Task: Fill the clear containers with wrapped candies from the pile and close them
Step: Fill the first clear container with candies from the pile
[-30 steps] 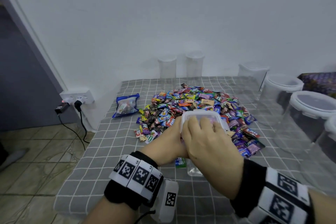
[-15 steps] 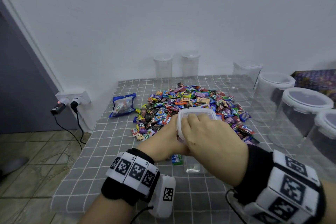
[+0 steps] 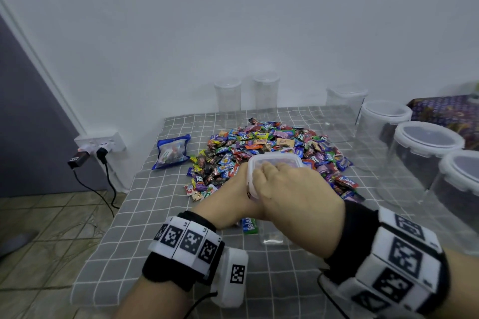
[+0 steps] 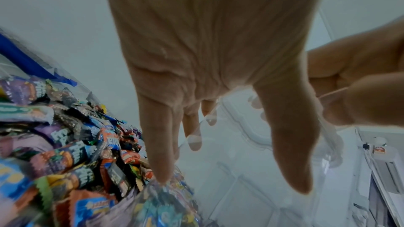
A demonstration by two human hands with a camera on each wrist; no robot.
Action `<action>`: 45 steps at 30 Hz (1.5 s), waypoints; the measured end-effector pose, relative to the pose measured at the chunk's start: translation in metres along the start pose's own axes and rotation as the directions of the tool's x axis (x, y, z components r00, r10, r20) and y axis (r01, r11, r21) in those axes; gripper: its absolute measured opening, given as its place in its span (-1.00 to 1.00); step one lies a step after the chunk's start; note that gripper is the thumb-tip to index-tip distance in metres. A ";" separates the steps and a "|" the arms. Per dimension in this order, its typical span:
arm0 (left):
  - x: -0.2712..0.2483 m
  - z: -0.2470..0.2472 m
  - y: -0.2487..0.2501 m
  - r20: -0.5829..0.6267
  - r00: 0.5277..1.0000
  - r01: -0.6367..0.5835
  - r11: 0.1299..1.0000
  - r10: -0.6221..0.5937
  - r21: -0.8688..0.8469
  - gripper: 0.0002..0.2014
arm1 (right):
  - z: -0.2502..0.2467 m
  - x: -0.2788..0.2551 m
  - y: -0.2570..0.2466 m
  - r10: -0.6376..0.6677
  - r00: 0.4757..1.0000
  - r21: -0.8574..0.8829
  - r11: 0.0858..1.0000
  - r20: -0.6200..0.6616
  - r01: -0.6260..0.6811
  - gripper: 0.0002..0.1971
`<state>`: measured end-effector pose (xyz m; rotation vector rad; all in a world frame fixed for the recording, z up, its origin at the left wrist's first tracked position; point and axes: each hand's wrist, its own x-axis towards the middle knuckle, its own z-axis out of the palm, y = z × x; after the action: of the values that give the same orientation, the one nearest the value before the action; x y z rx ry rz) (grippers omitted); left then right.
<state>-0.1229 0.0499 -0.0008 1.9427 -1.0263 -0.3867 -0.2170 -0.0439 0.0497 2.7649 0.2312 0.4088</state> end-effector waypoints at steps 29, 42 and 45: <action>-0.016 -0.005 0.005 0.068 0.965 0.256 0.967 -0.254 -0.019 -0.16 | -0.015 -0.013 0.036 0.166 0.869 0.183 0.979 -0.466 -0.089 -0.91; -0.024 -0.025 0.040 -0.455 0.890 -0.167 0.958 0.044 -0.232 -0.39 | -0.031 -0.021 0.050 0.234 0.750 0.463 0.880 -0.618 0.107 -0.83; -0.032 -0.033 0.057 -0.534 0.835 -0.274 0.941 0.131 -0.199 -0.84 | -0.038 -0.019 0.045 0.270 0.784 0.595 0.789 -0.559 0.152 -0.83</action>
<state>-0.1516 0.0780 0.0603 1.5447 -0.7665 0.1179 -0.2419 -0.0779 0.0952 3.1471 0.5085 1.5308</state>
